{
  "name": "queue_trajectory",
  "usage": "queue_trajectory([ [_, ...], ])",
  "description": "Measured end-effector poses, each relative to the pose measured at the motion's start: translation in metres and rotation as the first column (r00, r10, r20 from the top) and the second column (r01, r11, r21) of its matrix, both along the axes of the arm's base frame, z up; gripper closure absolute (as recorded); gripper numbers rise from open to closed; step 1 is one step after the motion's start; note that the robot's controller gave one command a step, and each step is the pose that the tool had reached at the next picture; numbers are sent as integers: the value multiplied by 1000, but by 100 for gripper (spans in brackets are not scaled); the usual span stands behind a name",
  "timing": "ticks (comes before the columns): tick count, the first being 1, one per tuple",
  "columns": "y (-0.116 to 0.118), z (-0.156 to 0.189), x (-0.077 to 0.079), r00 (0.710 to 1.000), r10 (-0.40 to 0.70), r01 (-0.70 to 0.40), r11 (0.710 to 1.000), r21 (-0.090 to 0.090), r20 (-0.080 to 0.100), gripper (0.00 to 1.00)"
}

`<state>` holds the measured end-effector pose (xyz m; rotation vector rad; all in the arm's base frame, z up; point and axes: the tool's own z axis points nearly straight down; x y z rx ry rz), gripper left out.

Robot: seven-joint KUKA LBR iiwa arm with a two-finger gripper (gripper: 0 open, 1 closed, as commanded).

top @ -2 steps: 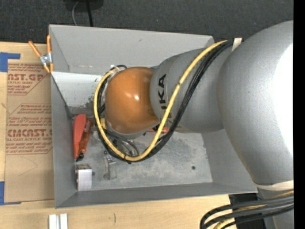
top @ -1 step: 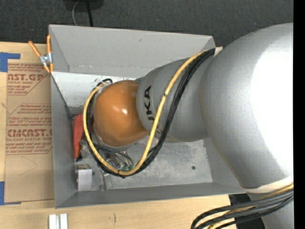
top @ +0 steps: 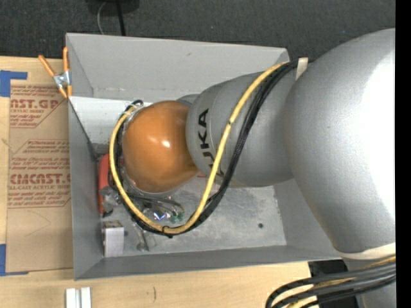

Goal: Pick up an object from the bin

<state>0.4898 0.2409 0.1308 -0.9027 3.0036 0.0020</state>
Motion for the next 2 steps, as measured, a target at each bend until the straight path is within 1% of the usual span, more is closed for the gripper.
queue_trajectory([
  [1,2,-36,-3,978,209,-209,978,2,2,0],
  [2,8,-61,3,923,385,-385,923,0,3,100],
])
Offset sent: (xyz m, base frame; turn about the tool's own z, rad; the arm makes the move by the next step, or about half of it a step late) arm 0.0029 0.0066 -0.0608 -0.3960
